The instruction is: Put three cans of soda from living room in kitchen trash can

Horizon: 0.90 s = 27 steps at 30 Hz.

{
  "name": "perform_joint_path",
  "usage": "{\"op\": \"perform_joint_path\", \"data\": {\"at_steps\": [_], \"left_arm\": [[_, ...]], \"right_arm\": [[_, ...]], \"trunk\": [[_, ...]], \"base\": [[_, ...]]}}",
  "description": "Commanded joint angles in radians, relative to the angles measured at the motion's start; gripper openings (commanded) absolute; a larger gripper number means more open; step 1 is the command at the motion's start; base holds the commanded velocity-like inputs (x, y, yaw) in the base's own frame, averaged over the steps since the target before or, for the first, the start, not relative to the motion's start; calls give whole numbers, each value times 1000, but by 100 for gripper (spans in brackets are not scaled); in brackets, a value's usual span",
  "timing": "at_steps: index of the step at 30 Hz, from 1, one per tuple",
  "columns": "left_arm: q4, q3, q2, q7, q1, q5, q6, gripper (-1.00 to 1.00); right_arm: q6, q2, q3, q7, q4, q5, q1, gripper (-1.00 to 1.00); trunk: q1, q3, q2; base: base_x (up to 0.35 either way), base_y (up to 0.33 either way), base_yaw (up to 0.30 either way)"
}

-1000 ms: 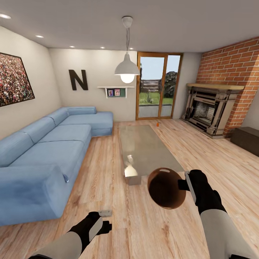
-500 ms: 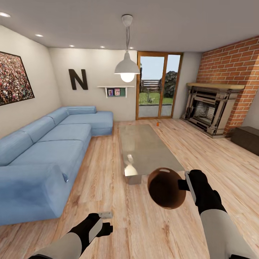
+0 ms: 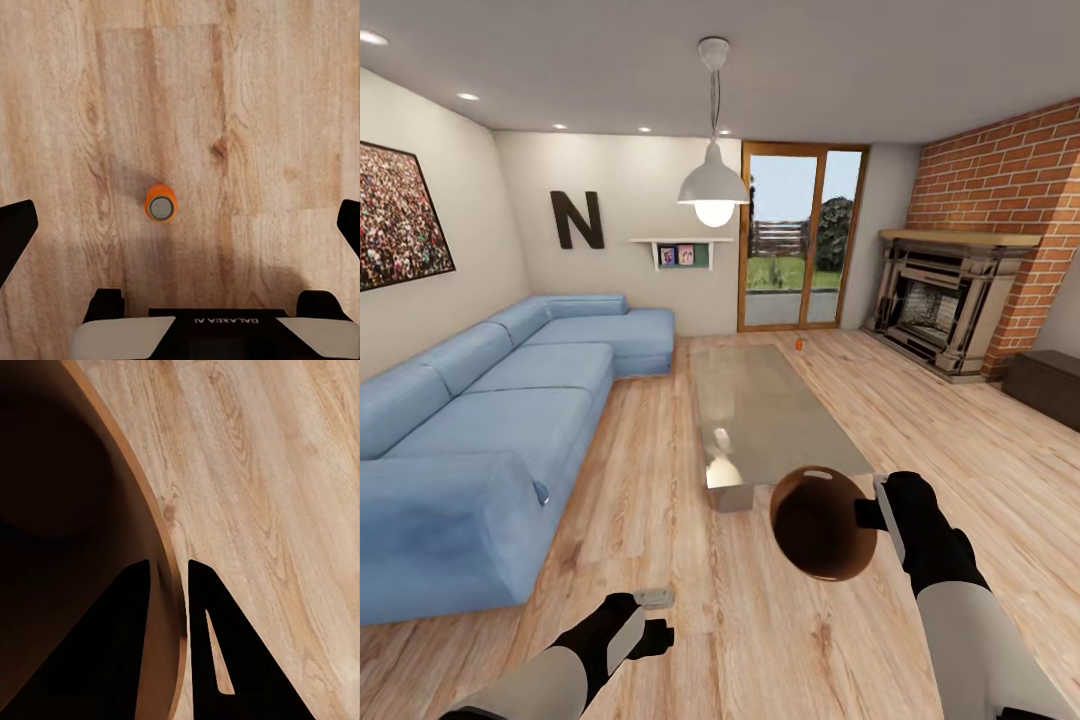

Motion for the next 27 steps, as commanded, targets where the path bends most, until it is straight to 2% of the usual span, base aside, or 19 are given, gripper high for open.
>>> {"op": "perform_joint_path", "data": {"at_steps": [1, 13, 16, 27], "left_arm": [[0, 0, 0, 0, 0, 0, 0, 100], [0, 0, 0, 0, 0, -1, 0, 100], [0, 0, -1, 0, 1, -1, 0, 100], [0, 0, -1, -1, 0, -1, 0, 100]], "right_arm": [[0, 0, 0, 3, 0, -14, -1, -100], [0, 0, 1, 3, 0, -14, -1, -100], [0, 0, 1, 3, 0, -14, -1, -100], [0, -1, 1, 3, 0, -14, -1, -100]], "trunk": [[4, -3, -7], [50, -41, -91], [50, -41, -91], [92, -75, -168]], "base": [[0, 0, 0], [0, 0, 0], [0, 0, 0], [0, 0, 0]]}}
